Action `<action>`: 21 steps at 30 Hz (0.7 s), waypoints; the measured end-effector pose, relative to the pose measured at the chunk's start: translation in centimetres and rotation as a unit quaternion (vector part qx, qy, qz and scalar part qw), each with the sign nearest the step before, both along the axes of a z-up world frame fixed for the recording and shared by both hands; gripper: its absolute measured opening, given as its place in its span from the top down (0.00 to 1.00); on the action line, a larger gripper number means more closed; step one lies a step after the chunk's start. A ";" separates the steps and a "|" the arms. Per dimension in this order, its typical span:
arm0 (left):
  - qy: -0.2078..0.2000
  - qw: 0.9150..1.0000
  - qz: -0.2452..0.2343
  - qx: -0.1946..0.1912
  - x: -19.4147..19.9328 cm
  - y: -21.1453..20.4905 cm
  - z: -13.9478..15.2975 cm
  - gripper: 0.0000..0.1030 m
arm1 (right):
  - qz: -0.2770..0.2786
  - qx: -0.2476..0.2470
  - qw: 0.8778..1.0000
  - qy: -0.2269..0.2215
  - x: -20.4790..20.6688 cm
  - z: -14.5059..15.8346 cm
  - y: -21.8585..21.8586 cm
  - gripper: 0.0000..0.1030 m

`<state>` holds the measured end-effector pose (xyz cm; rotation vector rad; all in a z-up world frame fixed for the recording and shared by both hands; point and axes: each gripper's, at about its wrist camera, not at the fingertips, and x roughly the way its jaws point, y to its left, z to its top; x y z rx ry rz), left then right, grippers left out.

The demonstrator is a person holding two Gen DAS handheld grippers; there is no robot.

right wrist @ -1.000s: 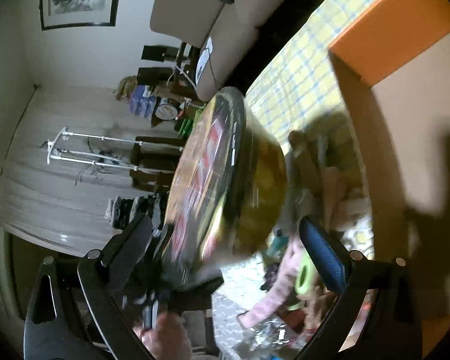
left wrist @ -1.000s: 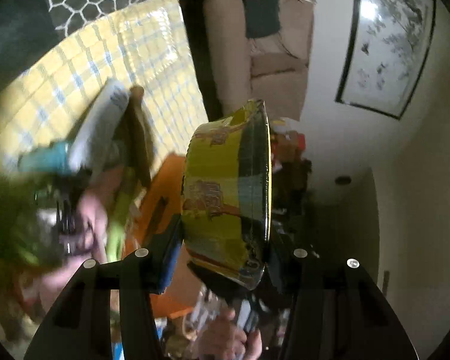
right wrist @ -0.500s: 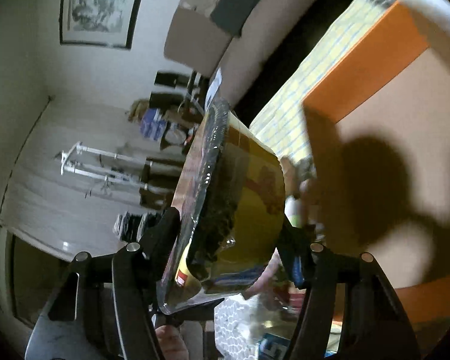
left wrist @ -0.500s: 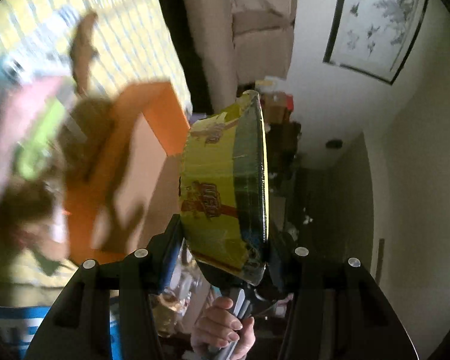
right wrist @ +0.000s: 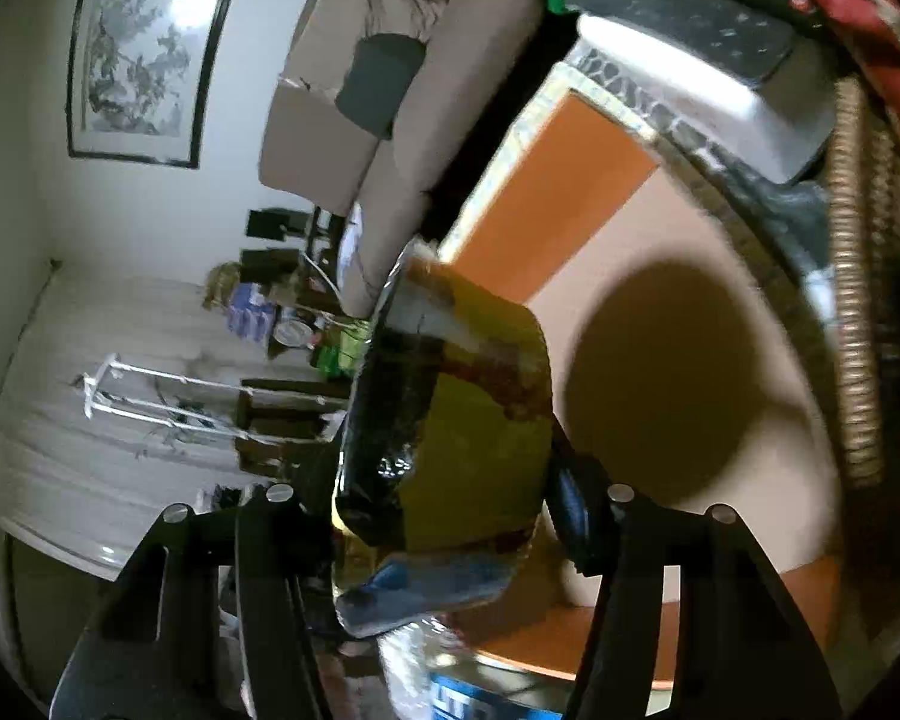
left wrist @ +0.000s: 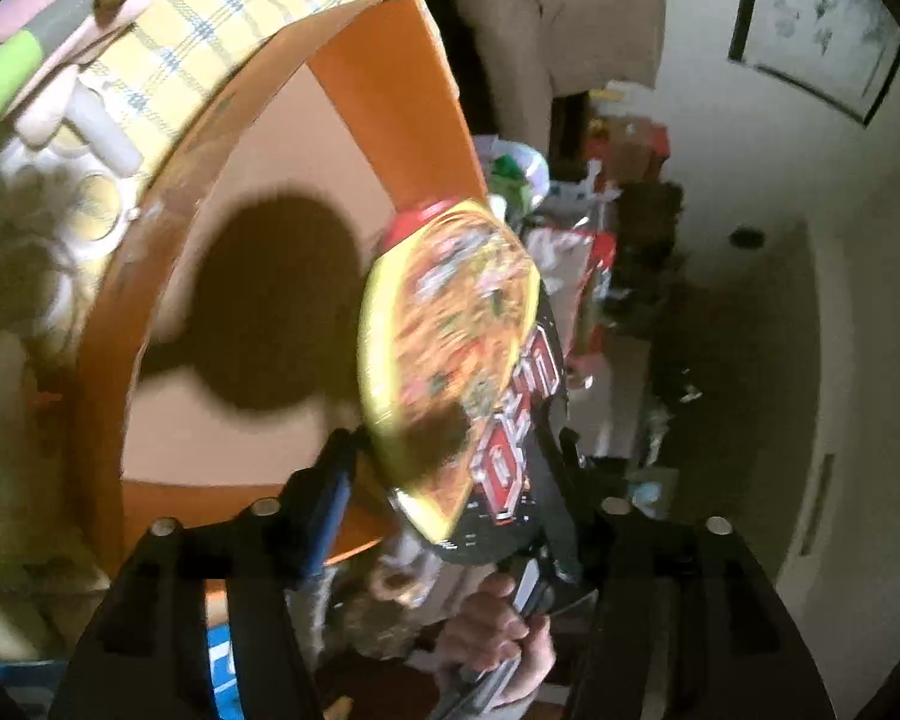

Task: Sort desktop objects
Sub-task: 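Lift the noodle bowl with the left gripper and carry it over the orange box, then lower the noodle bowl into the orange box and open the left gripper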

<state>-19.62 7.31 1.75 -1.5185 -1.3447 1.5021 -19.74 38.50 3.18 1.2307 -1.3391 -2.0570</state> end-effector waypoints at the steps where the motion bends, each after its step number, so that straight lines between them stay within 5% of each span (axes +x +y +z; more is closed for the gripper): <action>1: 0.004 1.000 -0.006 -0.007 0.2 0.0 0.2 0.37 | 0.002 0.005 1.000 0.001 0.3 0.0 0.3 0.48; 10: 0.005 0.991 -0.056 -0.119 0.8 1.4 0.3 0.37 | 0.043 0.143 0.988 -0.026 1.1 0.1 0.1 0.49; 15: 0.026 0.984 -0.082 -0.159 0.7 2.4 2.2 0.37 | 0.079 0.283 0.954 -0.060 1.1 0.8 -1.4 0.47; 21: 0.048 0.978 -0.080 -0.188 -0.4 1.4 2.9 0.31 | 0.085 0.405 0.910 0.011 2.8 7.5 -2.8 0.42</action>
